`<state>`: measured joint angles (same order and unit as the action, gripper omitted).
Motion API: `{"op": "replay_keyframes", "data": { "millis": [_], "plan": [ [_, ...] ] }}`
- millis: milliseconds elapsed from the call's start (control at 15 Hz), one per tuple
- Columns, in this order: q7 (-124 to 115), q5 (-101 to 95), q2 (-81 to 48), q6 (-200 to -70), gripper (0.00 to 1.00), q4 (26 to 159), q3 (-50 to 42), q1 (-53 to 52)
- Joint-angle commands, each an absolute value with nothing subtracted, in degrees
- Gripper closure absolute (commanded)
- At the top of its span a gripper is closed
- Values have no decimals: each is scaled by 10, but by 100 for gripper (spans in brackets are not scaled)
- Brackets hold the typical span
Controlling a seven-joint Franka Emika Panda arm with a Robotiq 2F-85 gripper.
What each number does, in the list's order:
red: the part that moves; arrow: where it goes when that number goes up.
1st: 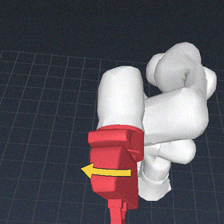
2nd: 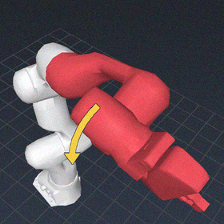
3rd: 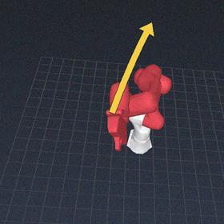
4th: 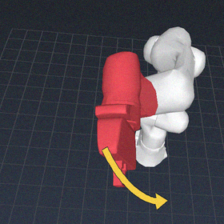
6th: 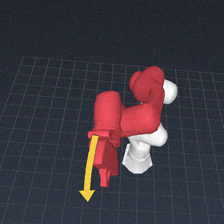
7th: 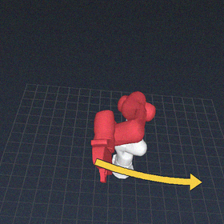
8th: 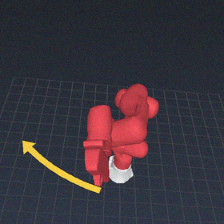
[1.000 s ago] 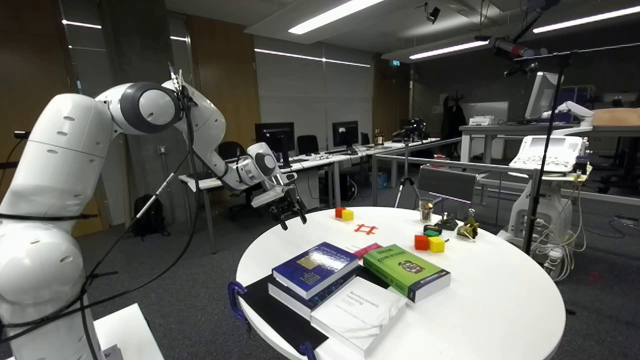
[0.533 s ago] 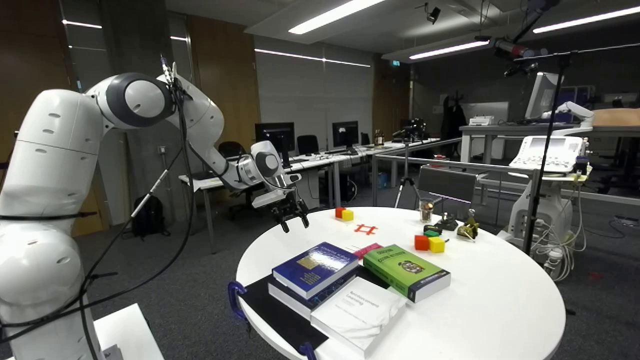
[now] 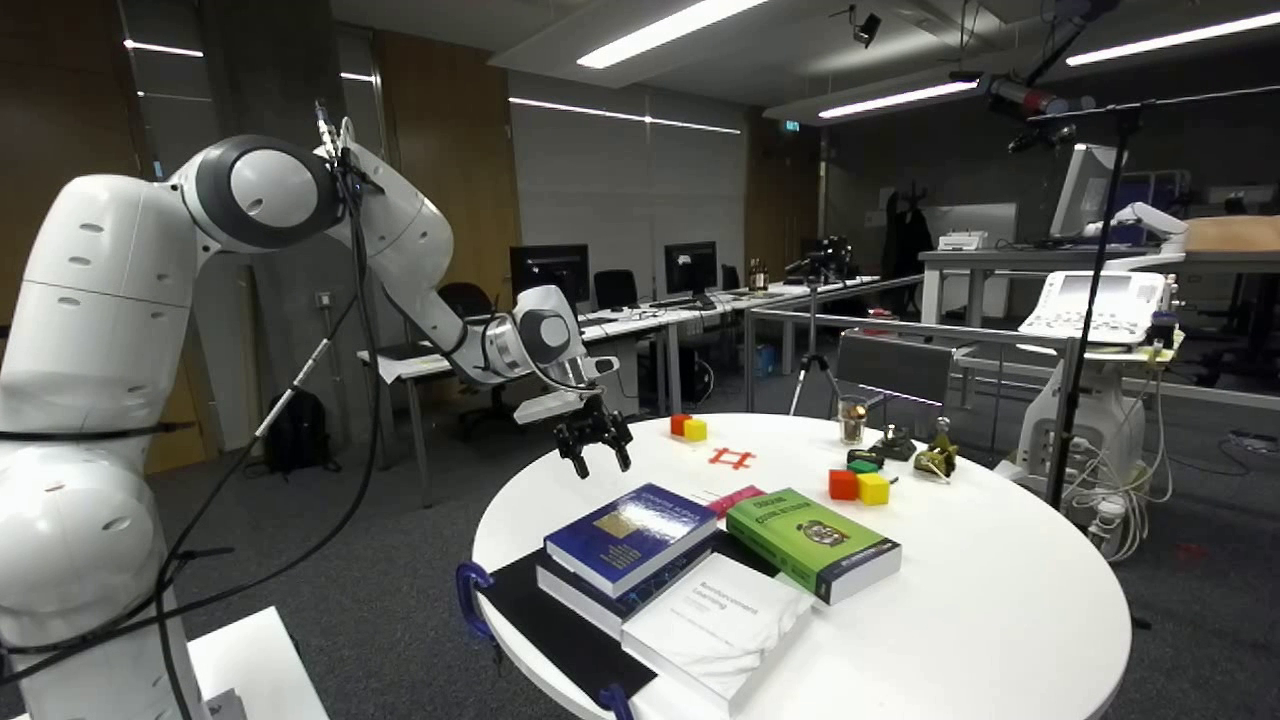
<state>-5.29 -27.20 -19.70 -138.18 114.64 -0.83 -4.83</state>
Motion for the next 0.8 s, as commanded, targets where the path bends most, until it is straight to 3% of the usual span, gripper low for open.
{"op": "replay_keyframes", "data": {
  "millis": [0, 733],
  "plan": [
    [-21, -252, -166, -1404, 0, 1184, -15, -30],
    [-26, -231, -177, -1386, 0, 1172, -35, -11]
  ]
}}
